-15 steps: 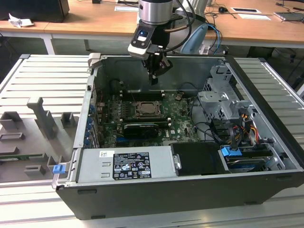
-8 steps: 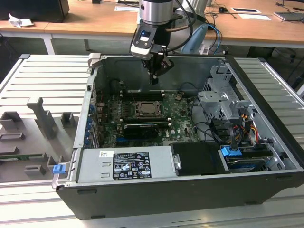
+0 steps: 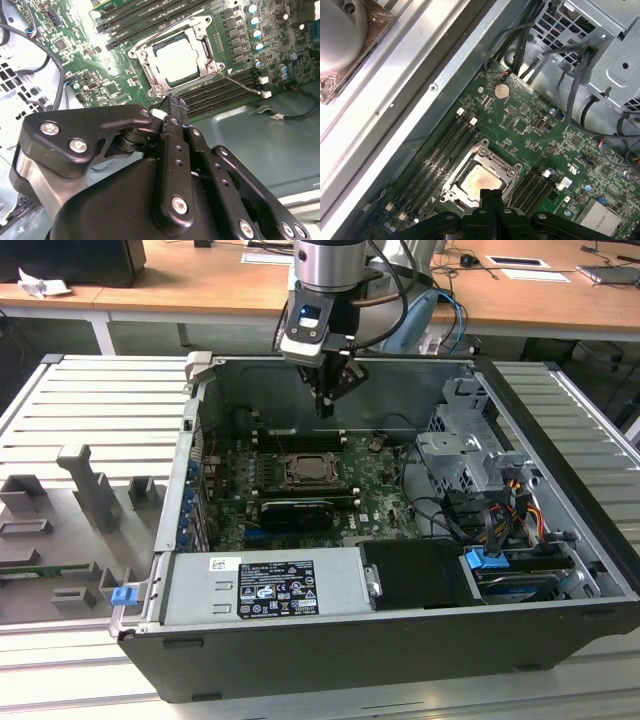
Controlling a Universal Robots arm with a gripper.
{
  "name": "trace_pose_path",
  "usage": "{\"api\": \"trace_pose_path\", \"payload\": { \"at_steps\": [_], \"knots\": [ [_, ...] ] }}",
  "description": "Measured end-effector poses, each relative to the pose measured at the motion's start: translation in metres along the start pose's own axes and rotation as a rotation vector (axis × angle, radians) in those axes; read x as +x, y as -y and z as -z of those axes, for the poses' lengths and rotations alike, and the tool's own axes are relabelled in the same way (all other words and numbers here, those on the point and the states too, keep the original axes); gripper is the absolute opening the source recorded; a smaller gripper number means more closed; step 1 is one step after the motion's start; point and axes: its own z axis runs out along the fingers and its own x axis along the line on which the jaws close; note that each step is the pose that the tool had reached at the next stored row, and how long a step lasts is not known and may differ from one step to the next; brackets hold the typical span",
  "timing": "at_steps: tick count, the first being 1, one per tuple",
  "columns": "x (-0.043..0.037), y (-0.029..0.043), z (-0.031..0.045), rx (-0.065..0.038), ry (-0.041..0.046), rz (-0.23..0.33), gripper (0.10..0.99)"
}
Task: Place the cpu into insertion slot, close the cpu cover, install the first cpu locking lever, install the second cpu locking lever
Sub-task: 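Install the first cpu locking lever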
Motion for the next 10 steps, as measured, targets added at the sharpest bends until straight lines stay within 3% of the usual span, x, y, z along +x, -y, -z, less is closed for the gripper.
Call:
{"api": "trace_pose_path", "payload": {
  "at_steps": [10],
  "knots": [
    [-0.0015,-0.002,-0.0001,-0.002,-0.0032,0.097,0.106]
  ]
}}
